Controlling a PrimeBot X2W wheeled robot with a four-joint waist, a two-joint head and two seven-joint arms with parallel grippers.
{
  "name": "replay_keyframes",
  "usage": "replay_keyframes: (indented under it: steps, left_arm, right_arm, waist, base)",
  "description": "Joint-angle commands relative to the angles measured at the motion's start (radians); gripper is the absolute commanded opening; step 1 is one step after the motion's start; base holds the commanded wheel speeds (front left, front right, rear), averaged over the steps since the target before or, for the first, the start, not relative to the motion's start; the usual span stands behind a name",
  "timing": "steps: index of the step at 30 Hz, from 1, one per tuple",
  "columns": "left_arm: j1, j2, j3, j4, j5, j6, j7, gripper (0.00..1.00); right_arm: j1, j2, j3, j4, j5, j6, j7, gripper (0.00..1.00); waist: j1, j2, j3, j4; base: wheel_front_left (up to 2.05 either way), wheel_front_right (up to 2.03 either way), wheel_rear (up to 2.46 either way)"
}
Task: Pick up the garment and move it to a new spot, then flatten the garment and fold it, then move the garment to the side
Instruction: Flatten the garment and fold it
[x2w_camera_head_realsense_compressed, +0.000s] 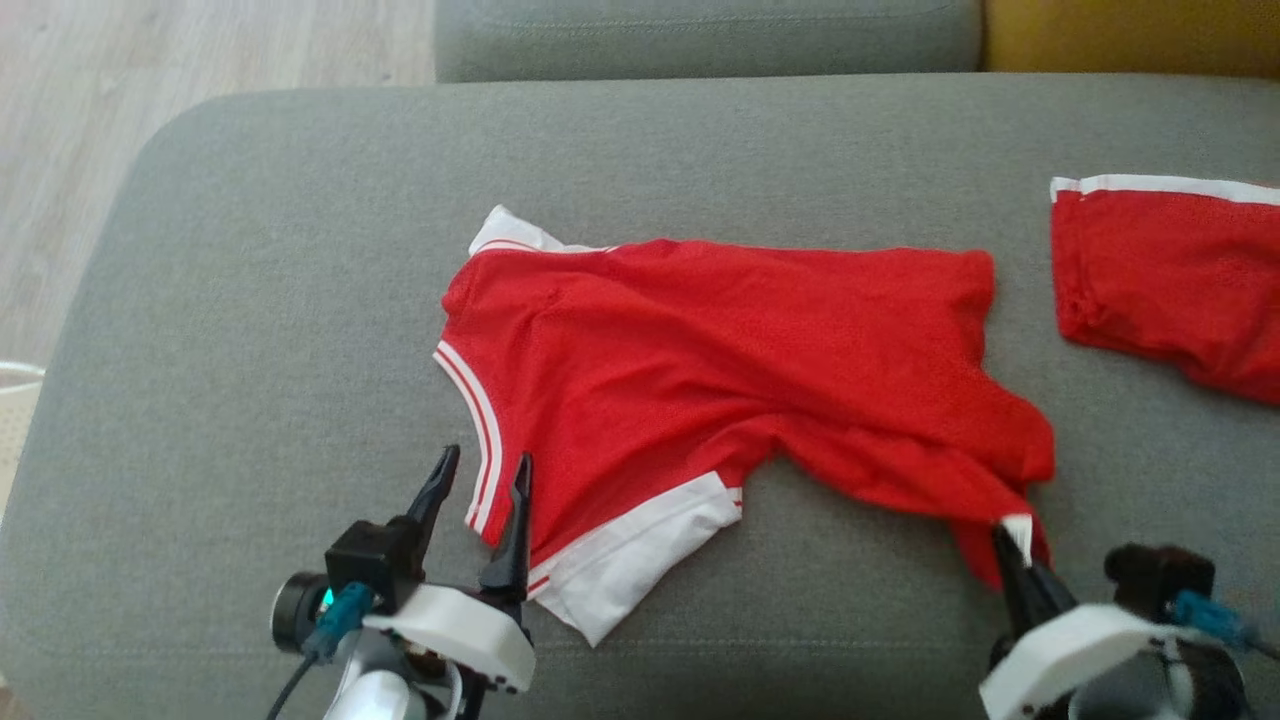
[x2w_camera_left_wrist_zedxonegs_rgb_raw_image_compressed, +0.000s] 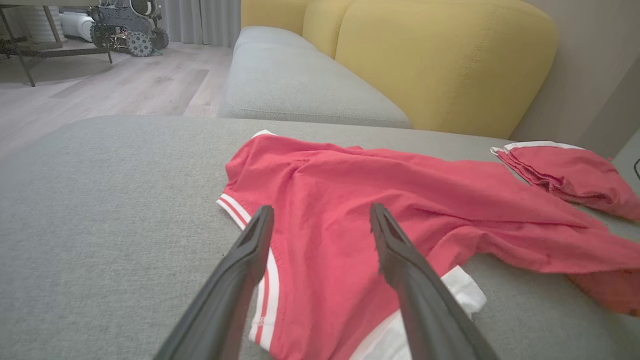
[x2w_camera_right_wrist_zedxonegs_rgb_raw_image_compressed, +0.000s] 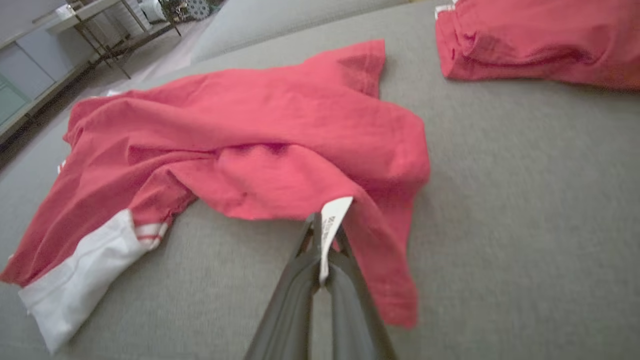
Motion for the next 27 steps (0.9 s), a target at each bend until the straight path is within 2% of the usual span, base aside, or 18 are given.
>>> replay_keyframes:
  steps: [1, 6, 7, 11, 16, 21, 27]
  left_arm:
    - [-0.028, 0.0, 0.02, -0.034, -0.008, 0.006, -0.012, 1.0]
    - [-0.03, 0.0, 0.009, -0.036, -0.014, 0.015, -0.012, 1.0]
    - [-0.03, 0.0, 0.008, -0.036, -0.014, 0.016, -0.012, 1.0]
    - [-0.027, 0.0, 0.008, -0.031, -0.011, 0.013, -0.012, 1.0]
    - [-0.021, 0.0, 0.018, -0.027, -0.006, 0.011, -0.012, 1.0]
    - [-0.015, 0.0, 0.025, -0.03, -0.006, 0.009, -0.012, 1.0]
    - [-0.006, 0.0, 0.014, -0.032, -0.006, 0.007, -0.012, 1.0]
  right_arm:
    - [0.004, -0.005, 0.031, -0.071, 0.008, 0.006, 0.032, 0.0]
    - [0.056, -0.005, 0.013, -0.139, -0.006, 0.006, 0.103, 0.0]
    - [0.057, -0.005, 0.011, -0.142, -0.004, 0.006, 0.109, 1.0]
    - [0.055, -0.005, 0.007, -0.158, -0.006, 0.006, 0.114, 1.0]
    - [0.064, -0.005, -0.059, -0.204, -0.042, 0.006, 0.108, 1.0]
    - [0.07, -0.005, -0.144, -0.246, -0.035, 0.006, 0.039, 1.0]
    - [0.101, -0.005, -0.158, -0.155, 0.056, 0.006, -0.062, 1.0]
  waist:
    - [0.0, 0.0, -0.007, -0.008]
    - [0.0, 0.0, -0.008, -0.014]
    - [0.0, 0.0, -0.008, -0.015]
    - [0.0, 0.0, -0.008, -0.02]
    - [0.0, 0.0, -0.017, -0.034]
    - [0.0, 0.0, -0.032, -0.05]
    - [0.0, 0.0, -0.037, -0.063]
  base:
    - [0.0, 0.0, 0.0]
    - [0.0, 0.0, 0.0]
    - [0.0, 0.0, 0.0]
    - [0.0, 0.0, 0.0]
    - [0.0, 0.0, 0.0]
    - [0.0, 0.0, 0.0]
    - [0.0, 0.0, 0.0]
